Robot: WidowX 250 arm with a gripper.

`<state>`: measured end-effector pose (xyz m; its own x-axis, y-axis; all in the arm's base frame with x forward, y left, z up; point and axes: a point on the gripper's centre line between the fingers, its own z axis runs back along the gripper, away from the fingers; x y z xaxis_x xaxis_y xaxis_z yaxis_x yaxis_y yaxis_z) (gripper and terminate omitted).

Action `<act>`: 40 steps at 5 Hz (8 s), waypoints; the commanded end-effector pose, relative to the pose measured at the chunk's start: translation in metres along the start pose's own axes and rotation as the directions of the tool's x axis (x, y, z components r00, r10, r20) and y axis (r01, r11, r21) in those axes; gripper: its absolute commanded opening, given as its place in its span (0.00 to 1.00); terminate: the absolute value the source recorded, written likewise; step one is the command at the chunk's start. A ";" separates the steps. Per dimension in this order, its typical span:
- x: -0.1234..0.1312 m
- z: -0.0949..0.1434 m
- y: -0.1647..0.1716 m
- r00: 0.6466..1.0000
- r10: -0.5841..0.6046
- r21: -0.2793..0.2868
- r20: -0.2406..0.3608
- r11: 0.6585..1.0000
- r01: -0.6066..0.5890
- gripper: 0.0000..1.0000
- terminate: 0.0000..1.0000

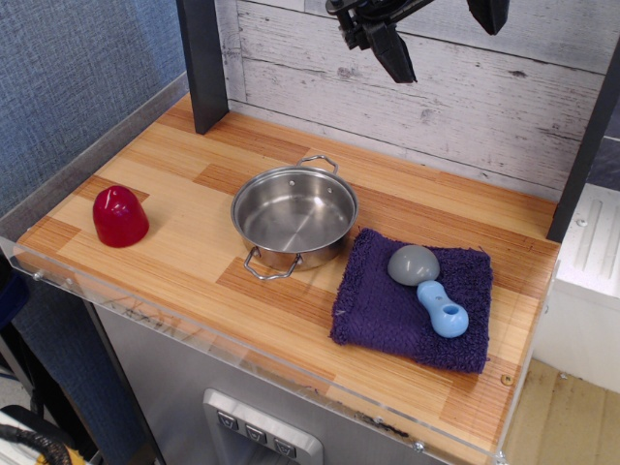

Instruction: Slide the silver pot away from the blue spoon.

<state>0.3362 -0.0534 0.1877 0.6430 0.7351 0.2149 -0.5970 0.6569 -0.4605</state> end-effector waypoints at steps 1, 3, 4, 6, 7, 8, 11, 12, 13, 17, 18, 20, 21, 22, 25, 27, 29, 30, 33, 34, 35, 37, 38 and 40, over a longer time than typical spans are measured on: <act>0.000 0.000 0.000 1.000 0.000 0.000 0.000 1.000 0.000 1.00 0.00; 0.039 -0.013 0.076 0.985 0.155 0.091 0.079 0.983 -0.162 1.00 0.00; 0.040 -0.002 0.117 0.975 0.192 0.126 0.113 0.970 -0.206 1.00 0.00; 0.029 0.004 0.169 0.979 0.173 0.218 0.108 0.957 -0.193 1.00 0.00; 0.025 -0.010 0.177 0.983 0.163 0.248 0.087 0.952 -0.180 1.00 0.00; 0.025 -0.025 0.181 0.984 0.164 0.272 0.071 0.946 -0.177 1.00 0.00; 0.032 -0.069 0.189 0.981 0.193 0.323 0.034 0.927 -0.193 1.00 0.00; 0.031 -0.084 0.186 0.979 0.202 0.326 0.026 0.924 -0.199 1.00 0.00; 0.024 -0.107 0.183 0.981 0.193 0.323 0.036 0.926 -0.194 1.00 0.00; 0.027 -0.092 0.179 0.984 0.156 0.334 0.084 0.926 -0.176 0.00 0.00; 0.027 -0.084 0.168 0.987 0.148 0.303 0.062 0.939 -0.160 0.00 0.00; 0.035 -0.057 0.134 0.994 0.089 0.224 0.056 0.970 -0.100 0.00 0.00; 0.053 -0.037 0.126 0.990 0.111 0.188 0.089 0.974 -0.126 0.00 0.00; 0.079 -0.024 0.127 0.981 0.129 0.176 0.143 0.972 -0.153 0.00 0.00; 0.116 -0.026 0.168 0.957 0.226 0.237 0.179 0.935 -0.265 0.00 0.00; 0.126 -0.049 0.211 0.941 0.301 0.301 0.156 0.893 -0.335 0.00 0.00; 0.120 -0.072 0.236 0.936 0.320 0.335 0.143 0.874 -0.351 0.00 0.00; 0.120 -0.076 0.238 0.932 0.329 0.341 0.150 0.868 -0.361 0.00 0.00; 0.111 -0.088 0.247 0.918 0.365 0.371 0.156 0.840 -0.397 1.00 0.00; 0.113 -0.085 0.246 0.910 0.375 0.371 0.176 0.831 -0.414 1.00 0.00; 0.113 -0.082 0.245 0.908 0.376 0.372 0.186 0.828 -0.419 1.00 0.00; 0.114 -0.072 0.234 0.905 0.376 0.344 0.198 0.838 -0.423 1.00 0.00; 0.123 -0.057 0.217 0.915 0.350 0.316 0.201 0.861 -0.399 1.00 0.00; 0.134 -0.022 0.185 0.929 0.312 0.249 0.197 0.901 -0.355 1.00 0.00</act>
<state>0.3262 0.1586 0.0867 0.3277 0.9298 0.1675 -0.9014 0.3608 -0.2392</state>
